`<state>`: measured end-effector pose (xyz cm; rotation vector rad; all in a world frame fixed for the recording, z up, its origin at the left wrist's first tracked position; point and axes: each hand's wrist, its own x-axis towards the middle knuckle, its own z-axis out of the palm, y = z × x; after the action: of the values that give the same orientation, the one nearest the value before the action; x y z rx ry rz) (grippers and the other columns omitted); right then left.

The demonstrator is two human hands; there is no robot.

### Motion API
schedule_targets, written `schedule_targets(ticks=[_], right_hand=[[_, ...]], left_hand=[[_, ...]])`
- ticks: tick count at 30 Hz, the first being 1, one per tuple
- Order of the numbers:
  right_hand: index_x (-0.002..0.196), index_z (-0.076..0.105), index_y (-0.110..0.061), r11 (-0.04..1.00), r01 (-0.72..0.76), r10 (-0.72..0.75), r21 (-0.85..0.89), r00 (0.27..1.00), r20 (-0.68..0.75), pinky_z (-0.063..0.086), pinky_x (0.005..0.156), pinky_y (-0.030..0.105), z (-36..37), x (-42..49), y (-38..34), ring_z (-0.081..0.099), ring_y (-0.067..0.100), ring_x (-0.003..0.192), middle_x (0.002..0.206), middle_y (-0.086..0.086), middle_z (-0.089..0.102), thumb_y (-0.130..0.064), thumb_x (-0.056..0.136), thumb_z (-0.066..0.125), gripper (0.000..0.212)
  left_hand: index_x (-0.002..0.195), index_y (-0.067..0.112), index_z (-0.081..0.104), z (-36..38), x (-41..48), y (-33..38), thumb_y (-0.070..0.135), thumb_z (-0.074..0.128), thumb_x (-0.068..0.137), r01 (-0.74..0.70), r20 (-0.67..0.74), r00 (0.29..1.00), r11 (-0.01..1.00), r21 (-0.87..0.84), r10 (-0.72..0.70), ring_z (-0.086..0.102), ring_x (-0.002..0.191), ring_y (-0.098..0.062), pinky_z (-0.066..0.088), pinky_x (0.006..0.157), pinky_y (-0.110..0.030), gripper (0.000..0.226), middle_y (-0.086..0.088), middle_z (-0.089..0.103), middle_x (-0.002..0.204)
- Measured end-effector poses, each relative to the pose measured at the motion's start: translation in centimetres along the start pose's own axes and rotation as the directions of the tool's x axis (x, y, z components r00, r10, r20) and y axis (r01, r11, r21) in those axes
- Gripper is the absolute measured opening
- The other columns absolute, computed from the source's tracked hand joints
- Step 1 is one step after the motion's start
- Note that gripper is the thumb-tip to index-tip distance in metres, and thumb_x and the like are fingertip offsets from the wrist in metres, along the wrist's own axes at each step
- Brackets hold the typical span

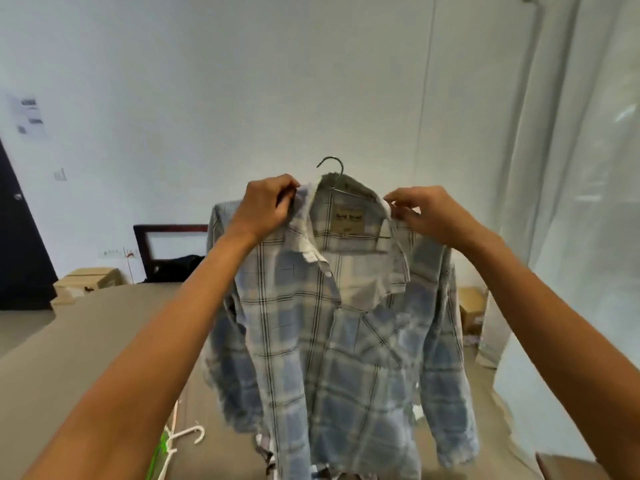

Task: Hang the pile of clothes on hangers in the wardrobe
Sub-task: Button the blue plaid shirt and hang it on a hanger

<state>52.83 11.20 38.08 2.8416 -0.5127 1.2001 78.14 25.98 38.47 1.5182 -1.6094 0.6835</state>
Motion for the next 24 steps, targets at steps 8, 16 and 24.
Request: schedule_targets(ticks=[8,16,24], right_hand=[[0.078,0.071,-0.015,0.909,-0.228,0.284,0.348,0.952,-0.117,0.041,0.054,0.011,-1.4,0.5,-2.8,0.051,0.000,0.054,0.064,-0.003,0.062,-0.019,0.086,0.068,0.009],[0.069,0.061,-0.009,0.435,-0.670,0.712,0.601,0.665,0.226,0.040,0.052,0.027,-3.4,3.7,-3.5,0.050,0.014,0.048,0.055,0.003,0.054,-0.020,0.080,0.065,0.016],[0.108,0.063,-0.017,0.920,-0.229,0.173,0.319,0.965,0.195,0.054,0.079,0.031,-5.9,-1.4,-4.4,0.064,0.015,0.086,0.100,-0.002,0.064,-0.026,0.095,0.054,0.018]], left_hand=[[0.101,0.000,0.067,-2.8,0.8,0.2,0.000,0.056,0.089,-0.055,0.027,0.998,0.997,-0.062,0.057,0.051,0.066,-0.012,0.033,0.062,0.002,0.016,-0.013,0.068,0.083],[0.100,0.001,0.068,-4.0,0.6,1.9,-0.002,0.059,0.087,-0.222,0.050,0.973,0.973,-0.068,0.226,0.057,0.073,-0.008,0.038,0.068,0.003,0.017,-0.009,0.071,0.087],[0.096,0.003,0.071,-4.7,-0.6,1.6,0.003,0.057,0.089,-0.012,-0.025,1.000,0.998,-0.055,0.010,0.053,0.066,-0.011,0.033,0.059,0.000,0.016,-0.010,0.071,0.082]])
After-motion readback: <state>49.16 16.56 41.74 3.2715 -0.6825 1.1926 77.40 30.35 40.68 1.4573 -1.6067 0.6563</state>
